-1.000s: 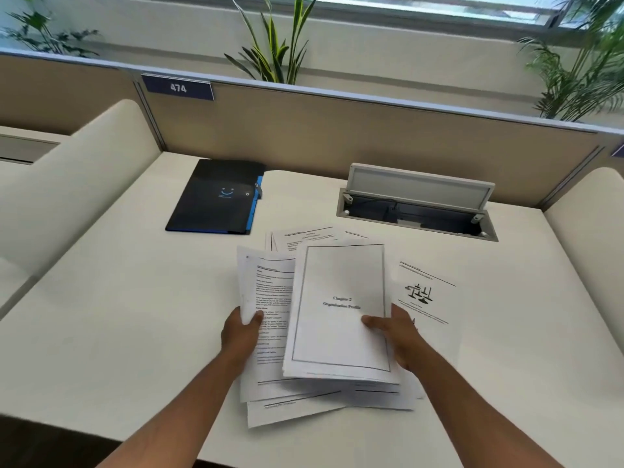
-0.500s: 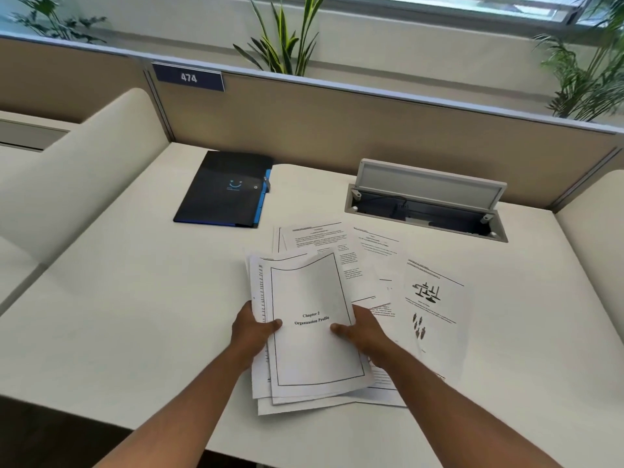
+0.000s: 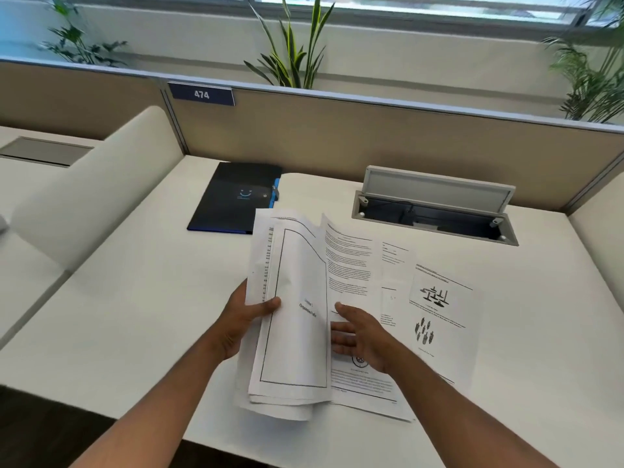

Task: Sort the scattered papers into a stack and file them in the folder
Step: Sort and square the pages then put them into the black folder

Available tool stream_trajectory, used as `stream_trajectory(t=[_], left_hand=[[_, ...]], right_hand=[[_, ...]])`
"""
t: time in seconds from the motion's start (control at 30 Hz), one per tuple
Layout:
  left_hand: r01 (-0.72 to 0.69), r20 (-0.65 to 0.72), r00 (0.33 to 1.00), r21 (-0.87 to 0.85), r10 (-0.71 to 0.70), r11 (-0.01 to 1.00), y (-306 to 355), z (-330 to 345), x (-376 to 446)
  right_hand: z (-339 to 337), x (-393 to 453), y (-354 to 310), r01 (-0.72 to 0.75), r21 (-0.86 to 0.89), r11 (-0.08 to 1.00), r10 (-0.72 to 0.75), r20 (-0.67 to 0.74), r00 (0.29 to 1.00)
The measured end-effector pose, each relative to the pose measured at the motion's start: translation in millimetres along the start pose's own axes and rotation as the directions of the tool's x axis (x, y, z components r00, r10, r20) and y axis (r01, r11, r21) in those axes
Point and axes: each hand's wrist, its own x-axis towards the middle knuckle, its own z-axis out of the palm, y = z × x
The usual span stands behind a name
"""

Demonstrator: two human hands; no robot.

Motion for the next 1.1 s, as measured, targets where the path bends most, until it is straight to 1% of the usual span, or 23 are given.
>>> stream_trajectory(t=[0.07, 0.17, 0.27, 0.33, 0.4, 0.43, 0.5, 0.57, 0.63, 0.7, 0.8, 0.87, 0.93, 1.1], left_hand=[[0.009, 0.052, 0.999, -0.042, -0.007, 0.999, 8, 6, -1], [0.008, 0.124, 0.992, -0.091, 0.003, 0.996, 16, 14, -1], [0.007, 0.170, 0.985, -0.087, 0.008, 0.996, 25, 20, 1], [-0.001, 0.194, 0.981, -0.081, 0.017, 0.997, 30, 24, 4], [-0.019, 0.188, 0.982, -0.054, 0.029, 0.998, 34, 30, 6], [-0.034, 0.169, 0.985, -0.028, 0.038, 0.999, 36, 33, 7], [-0.069, 0.109, 0.992, 0.021, 0.066, 0.997, 38, 39, 10], [-0.109, 0.050, 0.993, 0.055, 0.106, 0.993, 37, 45, 13], [-0.146, 0.000, 0.989, 0.128, 0.147, 0.981, 36, 52, 17], [-0.179, -0.034, 0.981, 0.198, 0.189, 0.964, 34, 62, 20], [-0.250, -0.072, 0.959, 0.247, 0.275, 0.936, 35, 75, 23], [-0.283, -0.060, 0.950, 0.244, 0.306, 0.928, 37, 82, 25], [-0.293, -0.054, 0.948, 0.234, 0.313, 0.927, 39, 89, 26], [-0.331, -0.144, 0.913, 0.288, 0.382, 0.899, 34, 108, 31]], right_hand=[[3, -5, -1, -0.037, 0.030, 0.999, 0.035, 0.086, 0.996], [9, -10, -3, -0.047, 0.067, 0.997, 0.035, 0.163, 0.986], [12, -14, -8, -0.020, 0.195, 0.981, -0.022, 0.215, 0.976], [13, -16, -12, -0.008, 0.248, 0.969, -0.053, 0.237, 0.970], [12, -18, -17, 0.037, 0.316, 0.948, -0.118, 0.241, 0.963], [10, -18, -20, 0.078, 0.339, 0.938, -0.161, 0.224, 0.961], [4, -21, -28, 0.186, 0.329, 0.926, -0.248, 0.158, 0.956], [-3, -25, -36, 0.299, 0.270, 0.915, -0.322, 0.044, 0.946], [-11, -29, -45, 0.397, 0.185, 0.899, -0.386, -0.094, 0.918], [-18, -36, -54, 0.507, 0.086, 0.858, -0.487, -0.181, 0.855], [-24, -50, -67, 0.642, -0.007, 0.767, -0.623, -0.250, 0.741], [-27, -60, -74, 0.690, -0.031, 0.723, -0.670, -0.275, 0.690], [-32, -68, -79, 0.720, -0.043, 0.693, -0.698, -0.291, 0.654], [-39, -75, -76, 0.727, -0.081, 0.681, -0.710, -0.315, 0.630]])
